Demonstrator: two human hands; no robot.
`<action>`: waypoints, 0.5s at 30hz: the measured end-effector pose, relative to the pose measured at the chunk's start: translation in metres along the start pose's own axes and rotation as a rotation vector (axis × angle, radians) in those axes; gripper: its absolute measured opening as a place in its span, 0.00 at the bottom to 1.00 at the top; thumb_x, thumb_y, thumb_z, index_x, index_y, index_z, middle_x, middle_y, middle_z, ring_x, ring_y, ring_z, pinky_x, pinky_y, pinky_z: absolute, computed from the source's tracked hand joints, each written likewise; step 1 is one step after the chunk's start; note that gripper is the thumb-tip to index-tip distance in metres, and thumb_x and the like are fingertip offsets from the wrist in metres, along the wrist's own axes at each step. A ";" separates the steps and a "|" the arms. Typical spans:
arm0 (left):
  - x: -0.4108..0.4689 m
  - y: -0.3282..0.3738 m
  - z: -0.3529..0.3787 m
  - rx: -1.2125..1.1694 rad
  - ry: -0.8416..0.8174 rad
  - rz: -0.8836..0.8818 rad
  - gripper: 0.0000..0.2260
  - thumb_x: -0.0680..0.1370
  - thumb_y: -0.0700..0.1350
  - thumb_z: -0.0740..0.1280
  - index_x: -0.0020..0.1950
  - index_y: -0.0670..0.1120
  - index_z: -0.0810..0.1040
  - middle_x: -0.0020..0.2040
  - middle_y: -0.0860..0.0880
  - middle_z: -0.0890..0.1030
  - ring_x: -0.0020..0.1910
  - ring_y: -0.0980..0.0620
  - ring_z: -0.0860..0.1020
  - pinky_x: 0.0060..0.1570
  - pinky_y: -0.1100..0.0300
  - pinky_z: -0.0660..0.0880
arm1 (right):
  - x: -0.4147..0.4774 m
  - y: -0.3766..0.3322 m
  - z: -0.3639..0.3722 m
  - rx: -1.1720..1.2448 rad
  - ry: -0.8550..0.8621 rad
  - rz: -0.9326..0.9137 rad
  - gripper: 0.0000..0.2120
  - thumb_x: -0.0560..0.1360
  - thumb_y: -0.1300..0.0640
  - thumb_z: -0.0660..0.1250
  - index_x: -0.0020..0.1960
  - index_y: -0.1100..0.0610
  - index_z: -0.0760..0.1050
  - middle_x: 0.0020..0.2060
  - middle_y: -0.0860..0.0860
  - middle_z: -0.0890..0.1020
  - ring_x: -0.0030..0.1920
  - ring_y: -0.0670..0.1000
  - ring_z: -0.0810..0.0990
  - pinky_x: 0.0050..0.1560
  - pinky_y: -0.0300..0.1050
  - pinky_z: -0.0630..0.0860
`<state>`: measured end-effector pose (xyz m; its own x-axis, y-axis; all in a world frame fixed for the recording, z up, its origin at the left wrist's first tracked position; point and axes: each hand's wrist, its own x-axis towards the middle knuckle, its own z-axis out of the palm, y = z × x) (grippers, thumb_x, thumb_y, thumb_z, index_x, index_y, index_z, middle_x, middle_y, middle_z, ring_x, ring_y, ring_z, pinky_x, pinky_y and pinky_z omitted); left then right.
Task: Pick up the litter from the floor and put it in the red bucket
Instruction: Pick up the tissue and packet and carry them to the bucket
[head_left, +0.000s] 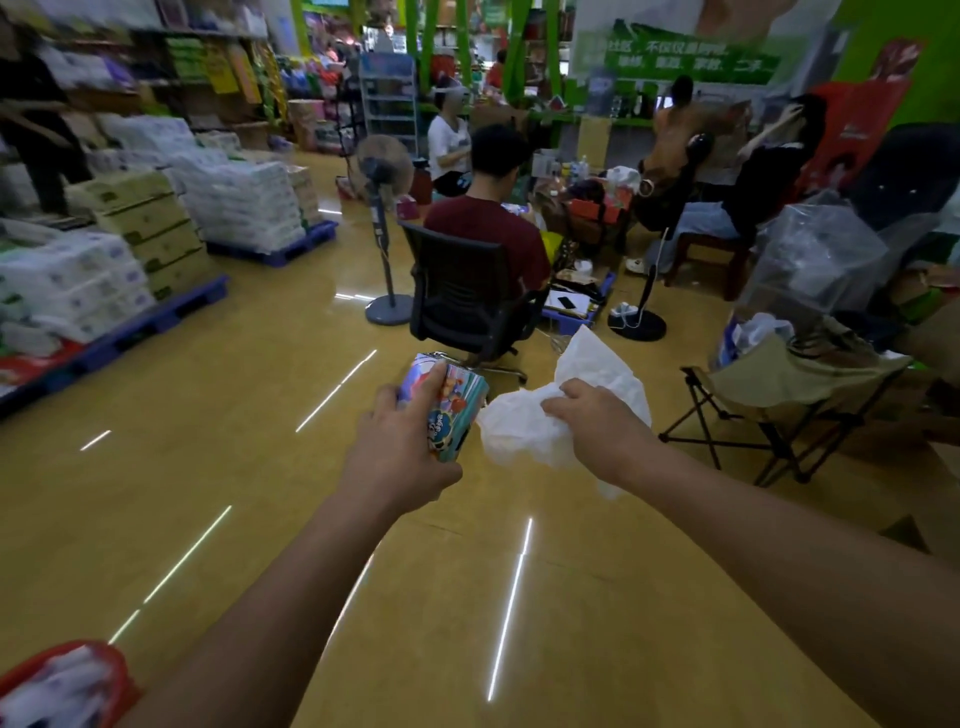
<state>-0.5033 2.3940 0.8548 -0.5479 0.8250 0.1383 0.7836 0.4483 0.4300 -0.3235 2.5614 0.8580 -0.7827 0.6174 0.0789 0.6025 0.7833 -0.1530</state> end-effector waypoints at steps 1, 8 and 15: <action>-0.001 -0.009 -0.005 -0.002 0.005 -0.014 0.51 0.65 0.53 0.75 0.75 0.69 0.43 0.68 0.48 0.61 0.59 0.44 0.69 0.52 0.49 0.77 | 0.006 -0.009 0.002 0.004 -0.003 -0.014 0.23 0.77 0.65 0.59 0.71 0.52 0.70 0.65 0.53 0.71 0.64 0.57 0.70 0.66 0.51 0.69; -0.012 -0.067 -0.032 -0.002 0.040 -0.111 0.51 0.64 0.52 0.75 0.75 0.70 0.43 0.68 0.49 0.61 0.61 0.46 0.67 0.51 0.50 0.77 | 0.043 -0.068 0.015 -0.017 -0.045 -0.100 0.23 0.76 0.64 0.60 0.70 0.51 0.71 0.62 0.52 0.71 0.61 0.56 0.71 0.62 0.49 0.71; -0.021 -0.116 -0.053 0.010 0.092 -0.219 0.50 0.64 0.54 0.75 0.75 0.69 0.44 0.66 0.49 0.62 0.59 0.45 0.69 0.50 0.51 0.76 | 0.082 -0.119 0.028 -0.035 -0.093 -0.218 0.23 0.75 0.63 0.63 0.70 0.51 0.71 0.60 0.51 0.71 0.59 0.55 0.71 0.57 0.47 0.72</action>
<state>-0.5981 2.3069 0.8493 -0.7294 0.6729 0.1235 0.6454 0.6170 0.4502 -0.4638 2.5164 0.8554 -0.9049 0.4253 0.0152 0.4214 0.9005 -0.1074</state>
